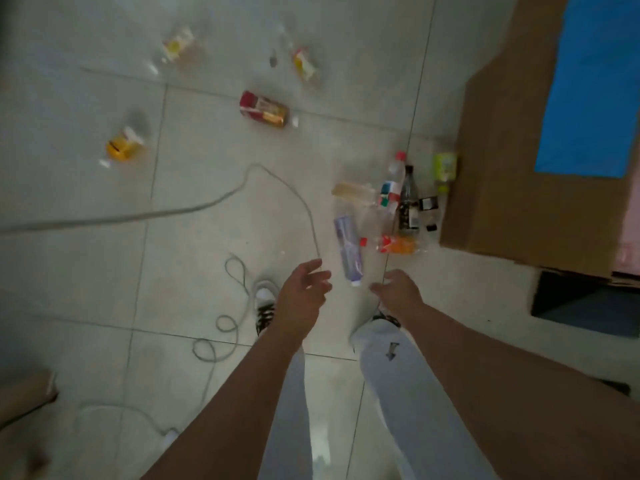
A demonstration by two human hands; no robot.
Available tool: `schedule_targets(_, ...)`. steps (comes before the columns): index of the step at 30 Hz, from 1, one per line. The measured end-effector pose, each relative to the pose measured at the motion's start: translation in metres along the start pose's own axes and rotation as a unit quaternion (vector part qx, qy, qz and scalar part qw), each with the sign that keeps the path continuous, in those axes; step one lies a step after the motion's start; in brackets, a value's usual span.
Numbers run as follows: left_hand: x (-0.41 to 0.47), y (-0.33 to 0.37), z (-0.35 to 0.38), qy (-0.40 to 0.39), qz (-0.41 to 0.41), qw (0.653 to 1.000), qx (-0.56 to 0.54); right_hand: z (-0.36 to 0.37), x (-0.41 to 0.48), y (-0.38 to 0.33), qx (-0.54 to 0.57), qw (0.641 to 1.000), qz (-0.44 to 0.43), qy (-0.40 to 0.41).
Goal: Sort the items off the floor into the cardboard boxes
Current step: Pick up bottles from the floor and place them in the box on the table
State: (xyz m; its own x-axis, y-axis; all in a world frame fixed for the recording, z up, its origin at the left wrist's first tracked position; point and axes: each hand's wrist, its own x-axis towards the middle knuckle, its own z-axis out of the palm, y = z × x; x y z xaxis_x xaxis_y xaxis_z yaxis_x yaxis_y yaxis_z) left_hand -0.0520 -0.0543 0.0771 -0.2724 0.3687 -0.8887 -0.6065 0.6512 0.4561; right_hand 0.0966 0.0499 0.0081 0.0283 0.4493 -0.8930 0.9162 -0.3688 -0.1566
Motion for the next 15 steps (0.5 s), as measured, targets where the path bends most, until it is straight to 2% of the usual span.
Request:
schedule_targets(9, 0.183, -0.094, -0.011, 0.044, -0.039, 0.998, 0.038, 0.075, 0.195, 0.015, -0.081, 0.995, -0.026, 0.042)
schedule_targets(15, 0.242, -0.131, -0.027, 0.059, -0.067, 0.995, 0.04, 0.136, 0.255, 0.021, -0.085, 0.992, -0.011, 0.097)
